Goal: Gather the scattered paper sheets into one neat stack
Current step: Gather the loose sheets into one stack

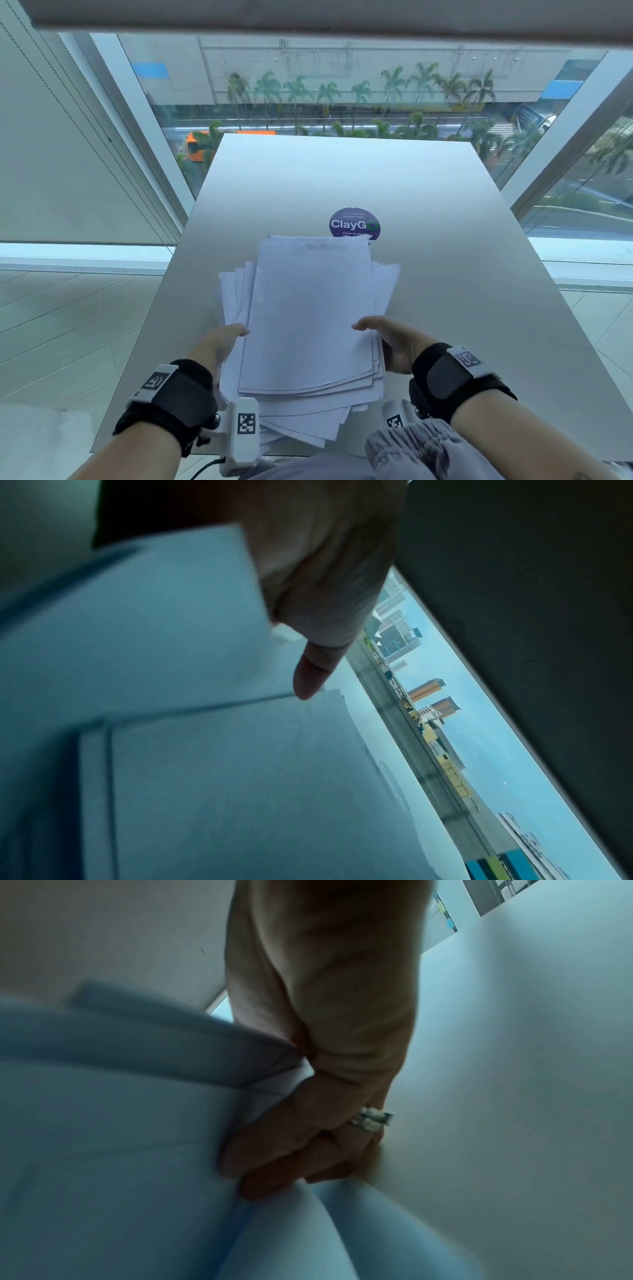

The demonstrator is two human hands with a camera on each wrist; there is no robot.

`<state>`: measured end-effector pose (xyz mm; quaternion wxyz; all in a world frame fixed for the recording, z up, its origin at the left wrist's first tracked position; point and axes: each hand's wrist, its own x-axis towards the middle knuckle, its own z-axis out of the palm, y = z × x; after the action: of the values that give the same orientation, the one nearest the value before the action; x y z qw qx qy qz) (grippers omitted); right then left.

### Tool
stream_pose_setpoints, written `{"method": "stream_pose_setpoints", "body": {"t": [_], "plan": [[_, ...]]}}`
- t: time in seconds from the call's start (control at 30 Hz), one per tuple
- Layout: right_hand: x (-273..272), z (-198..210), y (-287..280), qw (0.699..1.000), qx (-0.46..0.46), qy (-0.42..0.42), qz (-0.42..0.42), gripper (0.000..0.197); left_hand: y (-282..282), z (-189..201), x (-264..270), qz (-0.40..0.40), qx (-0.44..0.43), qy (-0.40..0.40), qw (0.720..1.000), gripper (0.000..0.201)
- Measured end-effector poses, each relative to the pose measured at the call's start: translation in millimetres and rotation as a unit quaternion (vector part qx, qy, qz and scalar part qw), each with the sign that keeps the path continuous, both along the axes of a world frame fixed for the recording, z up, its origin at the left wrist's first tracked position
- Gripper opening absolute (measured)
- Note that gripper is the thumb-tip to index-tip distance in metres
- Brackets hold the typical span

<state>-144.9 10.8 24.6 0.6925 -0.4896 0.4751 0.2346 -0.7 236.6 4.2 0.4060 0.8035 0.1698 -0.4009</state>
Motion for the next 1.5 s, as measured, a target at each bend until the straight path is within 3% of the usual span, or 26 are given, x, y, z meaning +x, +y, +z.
{"method": "stream_pose_setpoints", "body": {"t": [0.17,0.3,0.43,0.5,0.67,0.73,0.87,1.0,1.2,1.3,1.37,1.43,1.5], "plan": [[6.2,2.1,6.9,1.0,-0.001,-0.004,0.01,0.05,-1.1,-10.9,-3.7,-0.002,0.063,-0.039,0.997,0.046],[11.0,-0.6,11.7,0.994,-0.087,0.047,0.052,0.047,-2.5,-10.2,-1.5,0.03,0.078,-0.081,0.993,0.052],[19.1,-3.2,14.9,0.981,-0.182,0.029,0.068,0.075,-1.5,-6.6,0.4,-0.002,0.114,-0.111,0.987,0.062],[22.2,-0.1,16.0,0.977,-0.199,0.013,0.071,0.067,-2.1,-6.7,3.4,-0.003,0.092,-0.109,0.99,0.063],[19.1,-0.5,13.7,0.988,-0.148,-0.005,0.049,0.018,-0.4,-11.6,4.2,-0.017,0.063,-0.067,0.996,0.054],[16.2,-3.2,10.5,0.991,-0.135,-0.002,0.025,0.02,1.2,-13.8,0.8,-0.019,0.055,-0.066,0.996,0.048],[12.8,-3.9,5.2,0.996,-0.09,0.014,0.0,0.049,4.8,-16.4,-3.7,-0.02,0.017,-0.05,0.998,0.046],[7.7,-8.2,-1.0,1.0,-0.023,0.013,-0.004,0.017,10.2,-16.7,-4.3,-0.021,-0.018,-0.044,0.999,0.035],[10.9,-6.3,2.6,0.999,0.002,0.011,0.035,0.026,13.8,-19.3,-3.8,-0.009,-0.046,-0.049,0.998,0.026],[11.6,-5.3,-0.3,1.0,-0.016,0.001,0.027,0.032,14.6,-22.0,-3.8,0.003,-0.064,-0.034,0.997,0.026],[12.2,-3.3,0.0,0.997,-0.054,0.01,0.05,0.021,14.8,-23.0,-4.8,0.007,-0.069,-0.029,0.997,0.026],[16.2,-4.0,4.0,0.987,-0.136,0.009,0.086,0.016,14.9,-24.1,-4.9,0.009,-0.07,-0.029,0.997,0.026],[20.8,-14.4,0.4,0.953,-0.254,0.004,0.165,0.035,14.6,-23.3,-5.9,0.005,-0.071,-0.027,0.997,0.024]]}}
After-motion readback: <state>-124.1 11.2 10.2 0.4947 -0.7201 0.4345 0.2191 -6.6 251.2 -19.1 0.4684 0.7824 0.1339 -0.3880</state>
